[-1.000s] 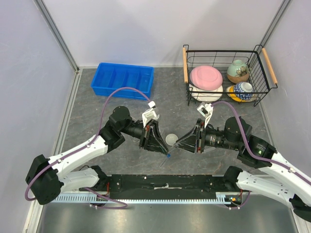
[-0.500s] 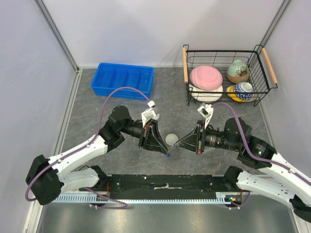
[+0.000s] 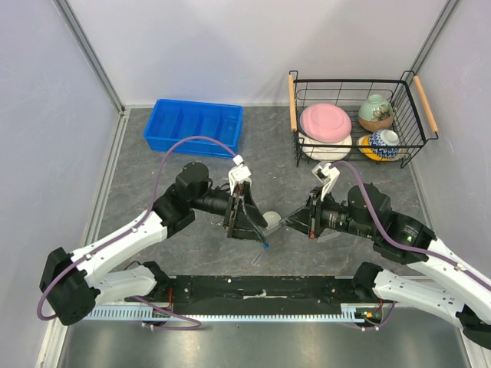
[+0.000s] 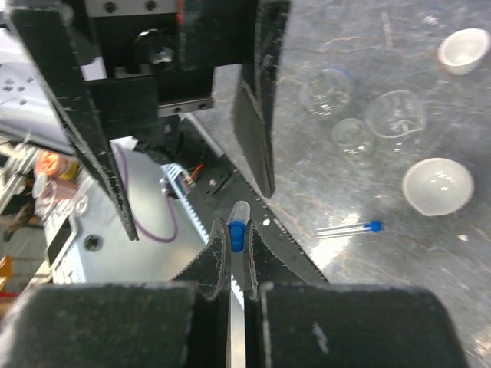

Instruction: Organize the chemistry lab equipment

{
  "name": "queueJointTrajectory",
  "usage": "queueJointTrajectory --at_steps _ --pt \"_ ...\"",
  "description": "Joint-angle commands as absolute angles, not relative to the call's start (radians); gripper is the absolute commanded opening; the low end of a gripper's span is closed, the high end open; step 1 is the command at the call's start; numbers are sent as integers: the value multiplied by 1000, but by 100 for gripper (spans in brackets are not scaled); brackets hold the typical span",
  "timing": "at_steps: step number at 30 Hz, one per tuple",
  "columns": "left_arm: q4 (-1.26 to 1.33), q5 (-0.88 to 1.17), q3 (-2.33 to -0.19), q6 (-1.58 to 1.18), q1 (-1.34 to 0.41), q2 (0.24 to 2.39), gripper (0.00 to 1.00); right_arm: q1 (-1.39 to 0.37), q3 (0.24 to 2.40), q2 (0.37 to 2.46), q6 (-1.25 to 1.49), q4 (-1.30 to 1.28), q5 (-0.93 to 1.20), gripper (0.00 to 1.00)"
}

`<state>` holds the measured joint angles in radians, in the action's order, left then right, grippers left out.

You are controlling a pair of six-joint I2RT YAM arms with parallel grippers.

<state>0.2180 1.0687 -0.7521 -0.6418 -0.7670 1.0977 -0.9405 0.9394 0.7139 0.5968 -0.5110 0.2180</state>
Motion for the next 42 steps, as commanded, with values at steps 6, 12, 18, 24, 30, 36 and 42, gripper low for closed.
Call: queueJointTrajectory --at_steps 6,12,18,24,30,36,42 --pt "-323 527 -936 -442 -761 1002 100 -945 1088 718 549 -802 -263 0" --pt "-339 388 -861 -453 -761 942 100 -945 1031 776 629 -908 -580 0" --pt "-273 350 -732 -491 -762 870 98 -945 943 805 715 -885 -744 0" --pt "-282 313 -684 -480 -762 851 96 -945 884 908 768 -862 -742 0" --pt "-284 314 -686 -488 -762 873 95 -945 818 933 804 -798 -741 0" --pt "-281 324 -684 -486 -762 861 95 -945 750 934 828 -732 -733 0" --pt "-282 327 -680 -486 -764 858 95 -931 718 923 825 -673 -716 0"
